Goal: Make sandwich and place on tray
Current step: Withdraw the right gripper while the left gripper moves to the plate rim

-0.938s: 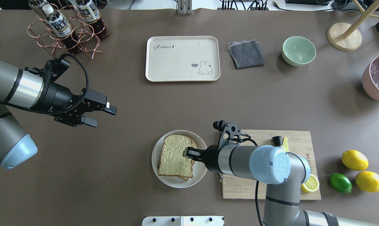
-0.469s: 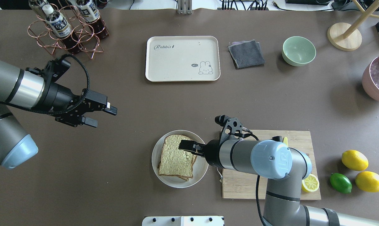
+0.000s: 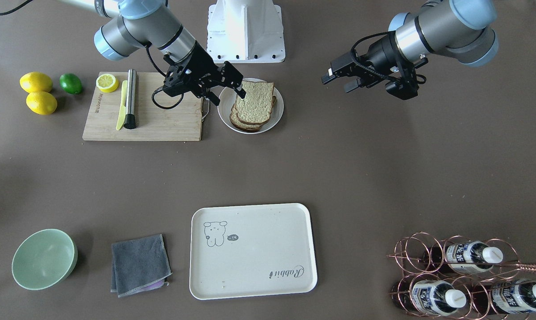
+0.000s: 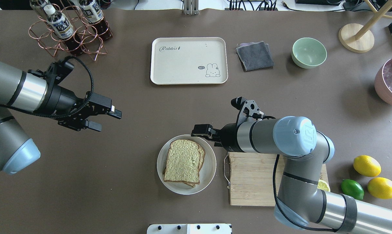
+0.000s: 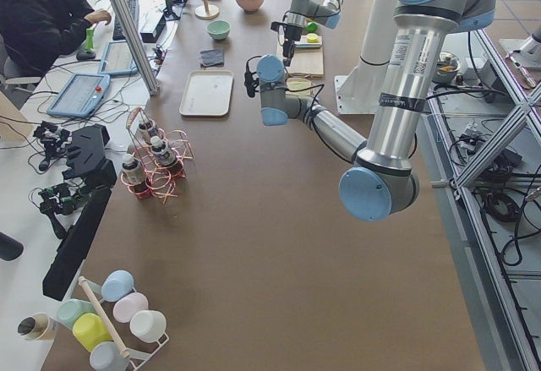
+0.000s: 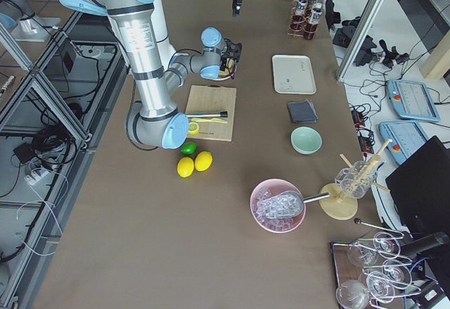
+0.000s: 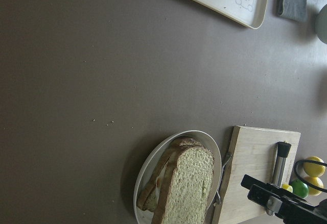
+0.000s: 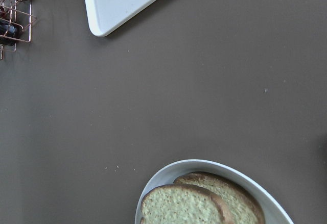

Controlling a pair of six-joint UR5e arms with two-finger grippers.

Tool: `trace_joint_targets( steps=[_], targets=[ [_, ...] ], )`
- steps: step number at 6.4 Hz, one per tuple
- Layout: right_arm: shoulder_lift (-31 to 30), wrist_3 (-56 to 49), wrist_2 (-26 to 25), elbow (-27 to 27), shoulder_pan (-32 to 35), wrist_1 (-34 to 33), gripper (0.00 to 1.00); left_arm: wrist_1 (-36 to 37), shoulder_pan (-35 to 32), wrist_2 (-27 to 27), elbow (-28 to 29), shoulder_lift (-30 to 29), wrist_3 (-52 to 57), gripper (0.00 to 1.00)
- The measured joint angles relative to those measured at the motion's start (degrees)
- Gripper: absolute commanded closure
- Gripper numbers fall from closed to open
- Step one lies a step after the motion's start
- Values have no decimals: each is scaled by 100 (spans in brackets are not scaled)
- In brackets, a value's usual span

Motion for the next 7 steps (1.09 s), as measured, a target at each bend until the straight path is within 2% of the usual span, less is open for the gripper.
trace_joint_targets(
  steps=[3,5,7],
  targets=[
    [-65,12,960,6,857,-3,1,-25,62,166,-20,-24,2,2],
    [-144,139,1261,45,1273,17,1,-27,424,608,-52,-26,-2,2],
    [-230,72,2238,118,1737,26,1,-30,726,711,-75,11,-11,2]
  ],
)
